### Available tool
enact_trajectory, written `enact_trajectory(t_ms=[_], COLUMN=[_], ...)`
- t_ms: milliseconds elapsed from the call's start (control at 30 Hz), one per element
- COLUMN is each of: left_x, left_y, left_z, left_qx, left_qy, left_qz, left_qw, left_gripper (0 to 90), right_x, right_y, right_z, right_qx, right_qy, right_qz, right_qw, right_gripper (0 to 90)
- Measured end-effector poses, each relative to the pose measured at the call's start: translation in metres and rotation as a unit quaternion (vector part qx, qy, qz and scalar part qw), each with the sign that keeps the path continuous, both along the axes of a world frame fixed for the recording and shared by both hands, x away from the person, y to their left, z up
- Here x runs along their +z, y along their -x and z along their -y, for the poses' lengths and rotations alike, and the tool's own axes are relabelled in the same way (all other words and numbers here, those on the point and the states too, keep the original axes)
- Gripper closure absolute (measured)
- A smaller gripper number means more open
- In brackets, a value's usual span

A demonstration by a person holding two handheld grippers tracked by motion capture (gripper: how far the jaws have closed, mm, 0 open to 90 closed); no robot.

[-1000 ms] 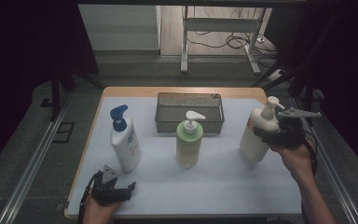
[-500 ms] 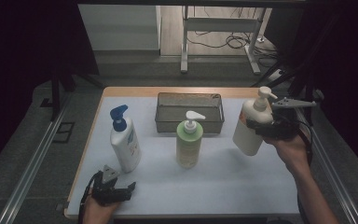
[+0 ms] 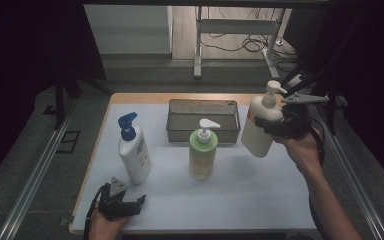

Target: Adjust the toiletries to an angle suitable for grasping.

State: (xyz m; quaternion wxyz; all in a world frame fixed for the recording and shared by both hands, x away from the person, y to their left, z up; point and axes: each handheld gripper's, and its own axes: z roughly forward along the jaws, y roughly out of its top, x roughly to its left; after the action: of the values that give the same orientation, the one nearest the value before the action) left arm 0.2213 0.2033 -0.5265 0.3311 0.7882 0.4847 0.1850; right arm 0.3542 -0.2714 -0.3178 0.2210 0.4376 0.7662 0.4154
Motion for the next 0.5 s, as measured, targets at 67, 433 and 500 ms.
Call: enact_trajectory(t_ms=[67, 433, 500], left_x=[0.000, 0.000, 0.000], left_y=[0.000, 0.000, 0.000], left_z=[0.000, 0.000, 0.000], left_qx=[0.000, 0.000, 0.000], left_qy=[0.000, 0.000, 0.001], left_qz=[0.000, -0.001, 0.000], left_qw=[1.0000, 1.0000, 1.0000], left_gripper=[10.6, 10.6, 10.6], right_x=[0.001, 0.005, 0.005], right_y=[-0.003, -0.021, -0.026], right_z=[-0.004, -0.023, -0.029], right_qx=[0.001, 0.005, 0.005], right_qy=[0.001, -0.002, -0.002], right_qz=[0.001, 0.008, 0.011], right_qw=[1.0000, 1.0000, 0.9999], right_gripper=[36.8, 36.8, 36.8])
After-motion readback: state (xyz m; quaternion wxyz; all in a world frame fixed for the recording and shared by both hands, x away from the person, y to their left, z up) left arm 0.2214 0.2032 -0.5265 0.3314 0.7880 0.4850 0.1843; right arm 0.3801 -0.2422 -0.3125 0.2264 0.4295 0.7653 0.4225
